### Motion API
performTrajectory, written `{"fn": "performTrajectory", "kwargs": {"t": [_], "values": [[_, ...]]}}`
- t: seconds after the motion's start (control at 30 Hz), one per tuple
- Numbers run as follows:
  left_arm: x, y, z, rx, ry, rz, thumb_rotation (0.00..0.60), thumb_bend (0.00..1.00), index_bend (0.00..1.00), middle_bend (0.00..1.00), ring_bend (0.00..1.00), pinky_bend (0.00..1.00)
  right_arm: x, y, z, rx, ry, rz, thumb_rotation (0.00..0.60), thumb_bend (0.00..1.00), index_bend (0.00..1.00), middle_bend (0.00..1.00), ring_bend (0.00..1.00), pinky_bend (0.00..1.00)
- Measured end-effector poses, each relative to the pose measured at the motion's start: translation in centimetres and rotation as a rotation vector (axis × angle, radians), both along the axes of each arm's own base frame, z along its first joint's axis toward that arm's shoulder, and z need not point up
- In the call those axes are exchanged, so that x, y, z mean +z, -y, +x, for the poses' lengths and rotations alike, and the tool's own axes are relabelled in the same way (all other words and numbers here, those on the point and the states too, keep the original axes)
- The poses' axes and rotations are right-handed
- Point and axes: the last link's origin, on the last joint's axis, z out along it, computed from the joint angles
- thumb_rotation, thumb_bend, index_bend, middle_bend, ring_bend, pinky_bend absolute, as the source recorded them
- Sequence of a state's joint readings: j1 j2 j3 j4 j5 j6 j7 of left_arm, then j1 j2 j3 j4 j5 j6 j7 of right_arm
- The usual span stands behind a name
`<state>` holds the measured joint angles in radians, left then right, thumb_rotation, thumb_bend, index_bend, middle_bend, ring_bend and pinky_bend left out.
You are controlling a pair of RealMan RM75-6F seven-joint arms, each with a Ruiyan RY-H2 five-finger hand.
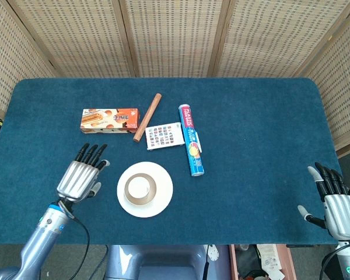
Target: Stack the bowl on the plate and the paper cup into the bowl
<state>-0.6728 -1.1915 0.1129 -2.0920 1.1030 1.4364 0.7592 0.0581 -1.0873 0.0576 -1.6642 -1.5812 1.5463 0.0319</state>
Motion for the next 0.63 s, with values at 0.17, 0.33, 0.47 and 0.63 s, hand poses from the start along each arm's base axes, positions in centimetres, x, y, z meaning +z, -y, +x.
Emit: {"fn": "performTrajectory", "kwargs": {"t": [0.17, 0.33, 0.47, 0.63], "values": [[1.2, 2.6, -4.8, 0.038, 0.05, 0.115, 0.6, 0.24, 0.04, 0.0, 0.0, 0.0, -0.4, 0.0, 0.2, 0.005, -0.021, 0.004, 0.6, 0.2, 0.03, 0.0, 0.0, 0.0], [1.7, 5.6, -8.1, 0.067, 0.078, 0.182, 0.6, 0.23, 0.02, 0.0, 0.0, 0.0, -0.8, 0.0, 0.5, 0.012, -0.05, 0.003, 0.6, 0.2, 0.03, 0.0, 0.0, 0.0], [1.8, 7.1, -9.0, 0.067, 0.092, 0.208, 0.6, 0.23, 0.01, 0.0, 0.0, 0.0, -1.1, 0.0, 0.7, 0.016, -0.059, 0.005, 0.6, 0.2, 0.03, 0.0, 0.0, 0.0], [2.0, 8.6, -9.9, 0.102, 0.111, 0.226, 0.6, 0.23, 0.02, 0.0, 0.0, 0.0, -1.4, 0.2, 0.8, 0.018, -0.062, 0.013, 0.6, 0.2, 0.03, 0.0, 0.0, 0.0]]}}
